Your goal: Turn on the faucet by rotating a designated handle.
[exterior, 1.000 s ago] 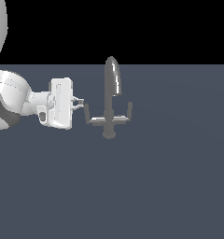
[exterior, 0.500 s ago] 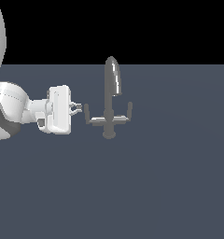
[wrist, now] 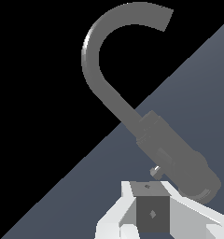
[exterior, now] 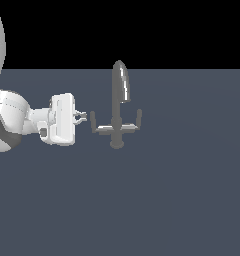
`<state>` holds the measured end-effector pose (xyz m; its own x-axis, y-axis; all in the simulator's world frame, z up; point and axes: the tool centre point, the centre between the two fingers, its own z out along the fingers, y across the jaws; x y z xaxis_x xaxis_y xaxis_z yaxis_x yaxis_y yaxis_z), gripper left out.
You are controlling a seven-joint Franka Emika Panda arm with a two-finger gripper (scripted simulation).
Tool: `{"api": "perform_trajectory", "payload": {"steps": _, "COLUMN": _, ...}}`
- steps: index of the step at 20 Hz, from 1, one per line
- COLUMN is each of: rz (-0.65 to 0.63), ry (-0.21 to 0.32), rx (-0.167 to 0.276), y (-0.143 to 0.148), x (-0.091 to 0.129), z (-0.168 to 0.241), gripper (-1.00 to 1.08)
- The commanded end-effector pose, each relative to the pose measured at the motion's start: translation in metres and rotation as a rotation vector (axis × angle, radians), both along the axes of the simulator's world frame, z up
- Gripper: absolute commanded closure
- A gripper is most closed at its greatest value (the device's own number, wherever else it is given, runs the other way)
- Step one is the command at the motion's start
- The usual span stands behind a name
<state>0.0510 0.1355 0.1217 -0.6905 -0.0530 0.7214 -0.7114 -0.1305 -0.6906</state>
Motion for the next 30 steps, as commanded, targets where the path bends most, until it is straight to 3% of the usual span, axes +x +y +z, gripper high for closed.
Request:
{"api": "perform_trajectory", "payload": {"steps": 1, "rz": -0.004, "ry": -0.005, "rx": -0.003, "y": -0.004, "x": 0.001, "z": 0.002, "gripper": 1.08}}
{"api": "perform_trajectory", "payload": {"steps": 7, "rz": -0.028, "ry": -0.019, "rx": -0.041, "y": -0.032, "x": 0.008, "z": 0.008, "gripper": 1.08}}
{"api": "perform_trajectory", "payload": {"steps": 13, "rz": -0.031, "ry": -0.019, "rx": -0.045, "y": -0.035, "x": 0.009, "z": 0.008, "gripper": 1.08}}
{"api": "perform_trajectory", "payload": {"steps": 30, "rz": -0.03, "ry": -0.019, "rx": -0.045, "y": -0.04, "x": -0.03, "z": 0.023, "gripper": 1.08}}
